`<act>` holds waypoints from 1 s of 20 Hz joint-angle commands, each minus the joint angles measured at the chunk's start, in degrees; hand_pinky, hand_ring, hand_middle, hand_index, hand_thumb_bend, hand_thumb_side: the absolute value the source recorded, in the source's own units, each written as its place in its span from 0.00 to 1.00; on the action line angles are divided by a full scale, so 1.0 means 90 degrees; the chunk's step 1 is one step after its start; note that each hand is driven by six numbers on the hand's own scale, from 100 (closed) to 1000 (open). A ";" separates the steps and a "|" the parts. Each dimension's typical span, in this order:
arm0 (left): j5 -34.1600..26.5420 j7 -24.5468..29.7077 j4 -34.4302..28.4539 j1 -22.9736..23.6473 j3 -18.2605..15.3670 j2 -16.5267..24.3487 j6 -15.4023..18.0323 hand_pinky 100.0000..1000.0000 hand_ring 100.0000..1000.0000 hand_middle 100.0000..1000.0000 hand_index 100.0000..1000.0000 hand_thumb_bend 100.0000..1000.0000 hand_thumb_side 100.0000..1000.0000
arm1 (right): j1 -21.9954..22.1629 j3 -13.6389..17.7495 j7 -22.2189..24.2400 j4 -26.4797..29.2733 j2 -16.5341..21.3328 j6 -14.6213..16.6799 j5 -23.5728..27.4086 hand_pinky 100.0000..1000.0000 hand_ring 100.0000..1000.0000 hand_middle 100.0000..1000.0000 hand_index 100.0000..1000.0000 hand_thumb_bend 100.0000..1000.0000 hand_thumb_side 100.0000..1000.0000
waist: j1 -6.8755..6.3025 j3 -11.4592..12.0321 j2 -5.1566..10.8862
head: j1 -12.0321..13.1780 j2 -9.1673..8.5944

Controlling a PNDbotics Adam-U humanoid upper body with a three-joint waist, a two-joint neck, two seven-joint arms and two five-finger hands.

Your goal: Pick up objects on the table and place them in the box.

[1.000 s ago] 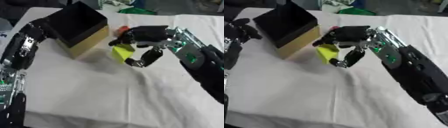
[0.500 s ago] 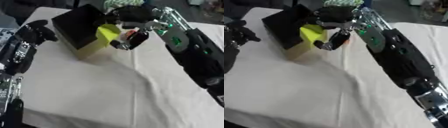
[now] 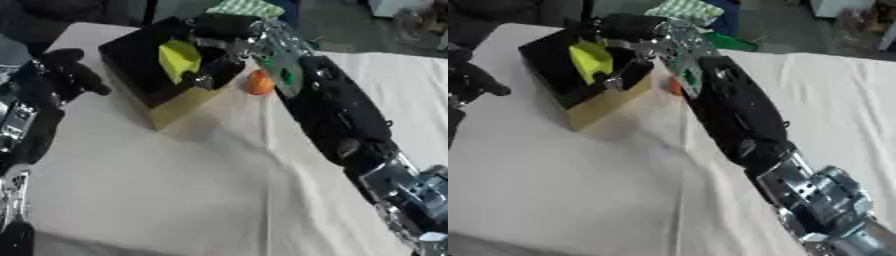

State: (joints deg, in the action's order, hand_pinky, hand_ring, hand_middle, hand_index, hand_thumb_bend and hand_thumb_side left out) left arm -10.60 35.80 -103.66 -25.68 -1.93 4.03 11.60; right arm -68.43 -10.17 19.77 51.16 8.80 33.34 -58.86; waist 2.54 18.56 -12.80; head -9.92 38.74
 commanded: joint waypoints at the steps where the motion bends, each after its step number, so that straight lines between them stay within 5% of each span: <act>1: -0.0039 0.0093 -0.0131 -0.0109 0.0054 -0.0011 0.0005 0.67 0.59 0.56 0.84 0.00 0.70 | -0.0222 0.0255 -0.0403 -0.0224 -0.0032 -0.0157 -0.0434 0.87 0.75 0.56 1.00 0.00 0.06 | -0.0061 0.0008 0.0075 | -0.0109 -0.0093; 11: -0.0063 0.0148 -0.0158 -0.0138 0.0087 -0.0057 -0.0036 0.67 0.59 0.56 0.84 0.00 0.71 | -0.0206 0.0364 -0.1523 -0.0497 -0.0148 -0.0248 -0.1180 0.89 0.85 1.00 1.00 0.00 0.03 | -0.0034 0.0018 0.0000 | -0.0107 -0.0136; 13: -0.0064 0.0157 -0.0165 -0.0137 0.0093 -0.0056 -0.0043 0.67 0.59 0.56 0.84 0.00 0.71 | -0.0213 0.0361 -0.1756 -0.0447 -0.0142 -0.0260 -0.1278 0.89 0.88 1.00 1.00 0.00 0.02 | -0.0027 0.0010 -0.0002 | -0.0101 -0.0138; 16: -0.0061 0.0159 -0.0172 -0.0134 0.0092 -0.0057 -0.0052 0.67 0.59 0.56 0.84 0.00 0.71 | -0.0217 0.0357 -0.2090 -0.0389 -0.0140 -0.0322 -0.1401 0.89 0.88 1.00 1.00 0.00 0.20 | -0.0018 0.0008 0.0002 | -0.0105 -0.0139; 20: -0.0057 0.0163 -0.0183 -0.0131 0.0094 -0.0060 -0.0062 0.67 0.59 0.56 0.84 0.00 0.71 | -0.0228 0.0310 -0.2442 -0.0275 -0.0141 -0.0446 -0.1539 0.87 0.88 1.00 1.00 0.00 0.21 | -0.0004 0.0001 0.0002 | -0.0106 -0.0149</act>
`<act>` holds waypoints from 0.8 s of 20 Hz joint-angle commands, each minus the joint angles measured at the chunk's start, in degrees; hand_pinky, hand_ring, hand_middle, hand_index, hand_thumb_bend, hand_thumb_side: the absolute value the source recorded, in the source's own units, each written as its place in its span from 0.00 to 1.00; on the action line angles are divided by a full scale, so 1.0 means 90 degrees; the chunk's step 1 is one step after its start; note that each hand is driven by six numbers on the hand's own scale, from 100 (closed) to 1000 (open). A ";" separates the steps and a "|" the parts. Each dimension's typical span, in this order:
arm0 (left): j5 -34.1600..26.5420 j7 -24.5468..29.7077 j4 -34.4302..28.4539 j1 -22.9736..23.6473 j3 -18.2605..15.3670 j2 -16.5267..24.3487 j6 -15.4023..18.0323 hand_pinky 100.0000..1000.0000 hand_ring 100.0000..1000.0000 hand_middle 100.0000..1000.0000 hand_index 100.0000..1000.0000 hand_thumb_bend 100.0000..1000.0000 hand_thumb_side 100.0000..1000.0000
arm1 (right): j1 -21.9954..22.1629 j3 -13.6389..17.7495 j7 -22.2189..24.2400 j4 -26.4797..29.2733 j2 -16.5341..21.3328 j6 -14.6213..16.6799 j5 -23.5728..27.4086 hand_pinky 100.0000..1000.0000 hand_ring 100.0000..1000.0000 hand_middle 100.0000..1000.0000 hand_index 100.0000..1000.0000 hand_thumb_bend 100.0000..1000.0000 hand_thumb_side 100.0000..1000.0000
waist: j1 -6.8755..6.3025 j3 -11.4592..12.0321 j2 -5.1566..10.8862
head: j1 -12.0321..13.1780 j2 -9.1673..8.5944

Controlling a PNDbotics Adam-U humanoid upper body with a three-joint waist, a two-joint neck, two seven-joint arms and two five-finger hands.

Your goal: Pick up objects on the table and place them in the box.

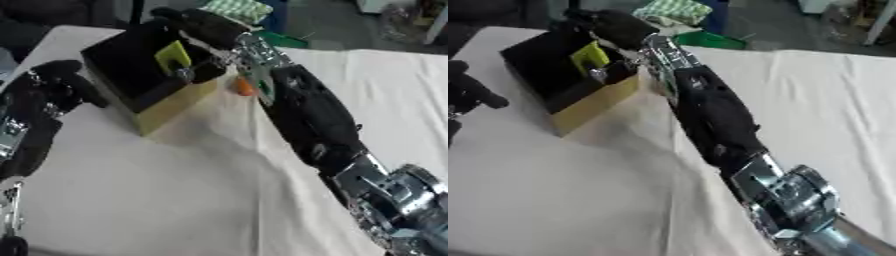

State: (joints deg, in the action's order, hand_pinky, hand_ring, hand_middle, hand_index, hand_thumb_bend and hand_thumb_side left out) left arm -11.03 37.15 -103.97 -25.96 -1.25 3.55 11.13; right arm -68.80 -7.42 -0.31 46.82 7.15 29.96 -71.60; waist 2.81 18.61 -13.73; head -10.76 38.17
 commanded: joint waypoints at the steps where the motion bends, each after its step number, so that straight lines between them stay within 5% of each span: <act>1: -0.0008 0.0015 -0.0150 -0.0097 0.0018 -0.0006 -0.0012 0.67 0.59 0.56 0.84 0.00 0.71 | -0.0186 -0.0005 -0.0287 0.0240 0.0044 -0.0112 -0.0156 0.87 0.87 1.00 1.00 0.00 0.19 | -0.0031 -0.0008 0.0105 | -0.0016 -0.0089; 7: 0.0022 0.0017 -0.0147 -0.0068 -0.0007 0.0033 -0.0028 0.67 0.59 0.56 0.84 0.00 0.71 | -0.0176 0.0017 -0.0449 0.0340 0.0156 -0.0313 0.0113 0.87 0.84 1.00 1.00 0.00 0.18 | -0.0009 -0.0075 0.0099 | -0.0011 -0.0099; 16: 0.0102 0.0038 -0.0110 -0.0030 -0.0064 0.0107 -0.0018 0.67 0.59 0.56 0.84 0.00 0.72 | -0.0174 0.0441 0.0465 -0.0086 0.0736 -0.0575 0.1368 0.91 0.80 1.00 1.00 0.00 0.33 | 0.0001 -0.0228 0.0092 | 0.0049 -0.0139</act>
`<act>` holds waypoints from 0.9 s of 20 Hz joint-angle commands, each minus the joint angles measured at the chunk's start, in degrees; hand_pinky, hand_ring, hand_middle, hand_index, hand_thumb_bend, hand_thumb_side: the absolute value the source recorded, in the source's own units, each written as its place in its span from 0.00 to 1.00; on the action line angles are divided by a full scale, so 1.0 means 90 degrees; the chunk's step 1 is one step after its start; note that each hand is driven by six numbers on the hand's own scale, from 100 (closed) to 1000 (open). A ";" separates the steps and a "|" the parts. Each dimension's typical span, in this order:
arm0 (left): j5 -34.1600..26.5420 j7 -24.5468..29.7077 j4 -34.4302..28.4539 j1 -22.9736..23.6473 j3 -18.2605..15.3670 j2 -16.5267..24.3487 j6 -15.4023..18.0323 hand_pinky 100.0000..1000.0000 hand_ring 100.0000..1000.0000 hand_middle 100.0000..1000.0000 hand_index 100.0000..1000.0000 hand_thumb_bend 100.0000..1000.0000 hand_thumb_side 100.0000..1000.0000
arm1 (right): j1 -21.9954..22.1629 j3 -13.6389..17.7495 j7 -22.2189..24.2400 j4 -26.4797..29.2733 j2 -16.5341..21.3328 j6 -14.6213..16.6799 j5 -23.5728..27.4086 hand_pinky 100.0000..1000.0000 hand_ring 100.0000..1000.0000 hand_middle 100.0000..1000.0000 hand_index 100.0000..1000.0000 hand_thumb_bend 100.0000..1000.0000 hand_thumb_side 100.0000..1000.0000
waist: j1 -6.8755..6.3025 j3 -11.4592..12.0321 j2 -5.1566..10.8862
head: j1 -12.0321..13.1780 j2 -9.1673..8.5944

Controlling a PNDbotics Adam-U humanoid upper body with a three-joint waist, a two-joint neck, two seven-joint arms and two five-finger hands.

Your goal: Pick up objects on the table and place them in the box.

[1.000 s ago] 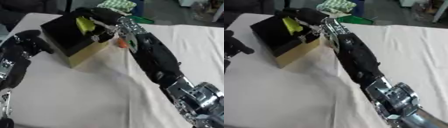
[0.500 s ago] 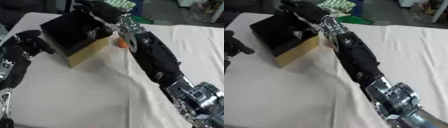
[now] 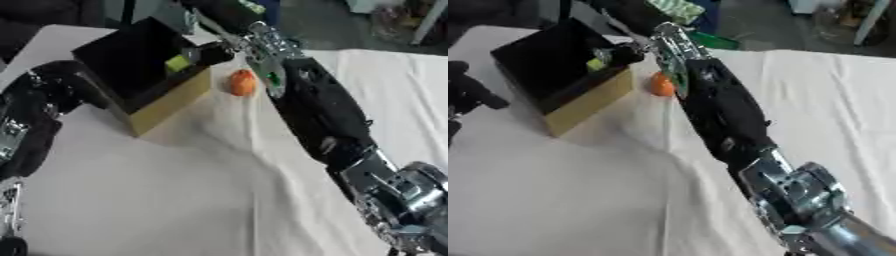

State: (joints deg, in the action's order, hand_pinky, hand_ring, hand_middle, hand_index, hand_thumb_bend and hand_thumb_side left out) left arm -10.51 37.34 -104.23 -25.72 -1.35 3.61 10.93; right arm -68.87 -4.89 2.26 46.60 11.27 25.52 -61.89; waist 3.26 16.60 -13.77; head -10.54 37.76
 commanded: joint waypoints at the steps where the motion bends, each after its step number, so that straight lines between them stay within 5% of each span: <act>1: 0.0052 0.0016 -0.0075 -0.0052 -0.0062 0.0109 0.0009 0.67 0.59 0.56 0.84 0.00 0.72 | -0.0157 0.0215 0.0231 -0.0127 0.0346 -0.0143 0.0375 0.91 0.80 1.00 1.00 0.00 0.33 | -0.0053 -0.0018 0.0094 | 0.0035 -0.0100; 8: 0.0071 0.0038 -0.0045 -0.0060 -0.0093 0.0126 0.0052 0.67 0.59 0.56 0.85 0.00 0.72 | -0.0076 0.0456 0.0401 -0.0630 0.0635 -0.0506 0.0535 0.92 0.80 0.98 1.00 0.00 0.43 | -0.0095 -0.0037 0.0071 | 0.0086 -0.0102; 18: 0.0034 0.0097 0.0028 -0.0067 -0.0128 0.0139 0.0104 0.67 0.59 0.56 0.85 0.00 0.73 | 0.0036 0.0561 0.0666 -0.1242 0.0628 -0.0761 0.0068 0.93 0.82 0.98 1.00 0.00 0.56 | -0.0172 0.0007 0.0033 | 0.0075 -0.0102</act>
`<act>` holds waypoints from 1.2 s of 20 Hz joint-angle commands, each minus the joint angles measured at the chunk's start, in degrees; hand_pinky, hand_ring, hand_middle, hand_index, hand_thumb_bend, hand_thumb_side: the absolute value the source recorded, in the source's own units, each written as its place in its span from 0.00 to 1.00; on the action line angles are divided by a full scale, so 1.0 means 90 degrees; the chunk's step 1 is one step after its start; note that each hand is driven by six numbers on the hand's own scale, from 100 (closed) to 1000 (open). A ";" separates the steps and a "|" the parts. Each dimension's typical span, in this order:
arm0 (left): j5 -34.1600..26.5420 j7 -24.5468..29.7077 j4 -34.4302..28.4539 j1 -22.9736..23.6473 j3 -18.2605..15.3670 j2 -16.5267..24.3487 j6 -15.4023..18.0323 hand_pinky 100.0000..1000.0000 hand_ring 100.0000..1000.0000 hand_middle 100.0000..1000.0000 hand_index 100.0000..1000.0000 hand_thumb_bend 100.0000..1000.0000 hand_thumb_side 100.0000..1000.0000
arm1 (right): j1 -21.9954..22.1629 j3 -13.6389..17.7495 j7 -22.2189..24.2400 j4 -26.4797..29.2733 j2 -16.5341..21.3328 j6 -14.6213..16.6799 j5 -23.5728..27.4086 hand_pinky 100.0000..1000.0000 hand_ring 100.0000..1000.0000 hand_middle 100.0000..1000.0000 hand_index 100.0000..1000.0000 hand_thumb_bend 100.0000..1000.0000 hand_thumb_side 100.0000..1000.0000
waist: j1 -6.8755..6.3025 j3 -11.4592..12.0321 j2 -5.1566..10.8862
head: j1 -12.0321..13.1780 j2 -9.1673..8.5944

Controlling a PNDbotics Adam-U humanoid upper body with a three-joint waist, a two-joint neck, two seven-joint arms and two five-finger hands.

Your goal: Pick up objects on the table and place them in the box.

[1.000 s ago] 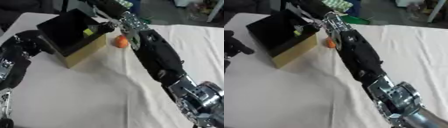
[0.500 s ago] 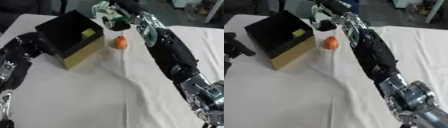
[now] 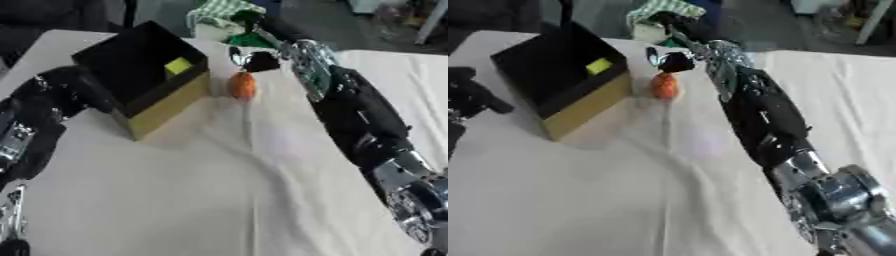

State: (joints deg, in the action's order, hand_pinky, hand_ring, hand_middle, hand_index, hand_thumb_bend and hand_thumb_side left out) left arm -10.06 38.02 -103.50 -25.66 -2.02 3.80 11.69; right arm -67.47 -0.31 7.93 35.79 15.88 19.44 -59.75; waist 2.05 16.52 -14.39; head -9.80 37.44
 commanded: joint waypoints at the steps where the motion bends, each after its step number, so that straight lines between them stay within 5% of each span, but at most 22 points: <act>1: -0.0033 0.0032 -0.0048 -0.0074 -0.0059 0.0118 0.0016 0.67 0.59 0.56 0.85 0.00 0.73 | -0.0111 0.0059 0.0053 -0.0090 0.0101 -0.0121 -0.0252 0.93 0.82 0.98 1.00 0.00 0.57 | -0.0043 0.0027 0.0098 | -0.0007 -0.0065; 9: -0.0103 0.0074 -0.0039 -0.0088 -0.0107 0.0120 -0.0004 0.67 0.59 0.56 0.85 0.00 0.73 | -0.0079 0.0131 0.0092 -0.0270 0.0074 -0.0312 -0.0566 0.93 0.82 0.97 1.00 0.00 0.61 | -0.0063 0.0072 0.0059 | -0.0016 -0.0005; 24: -0.0096 0.0082 -0.0088 -0.0094 -0.0139 0.0134 -0.0056 0.67 0.58 0.56 0.85 0.00 0.74 | -0.0059 0.0171 0.0328 -0.0250 0.0255 -0.0308 -0.0110 0.93 0.80 0.94 1.00 0.00 0.67 | -0.0010 0.0038 -0.0003 | 0.0275 0.0333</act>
State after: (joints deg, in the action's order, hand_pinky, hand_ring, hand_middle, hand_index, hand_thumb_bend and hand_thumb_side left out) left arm -10.86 38.75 -103.20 -25.68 -2.78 4.11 11.31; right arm -66.99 0.85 10.68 32.71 16.59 16.67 -61.36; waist 2.20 16.88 -15.34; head -7.62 39.81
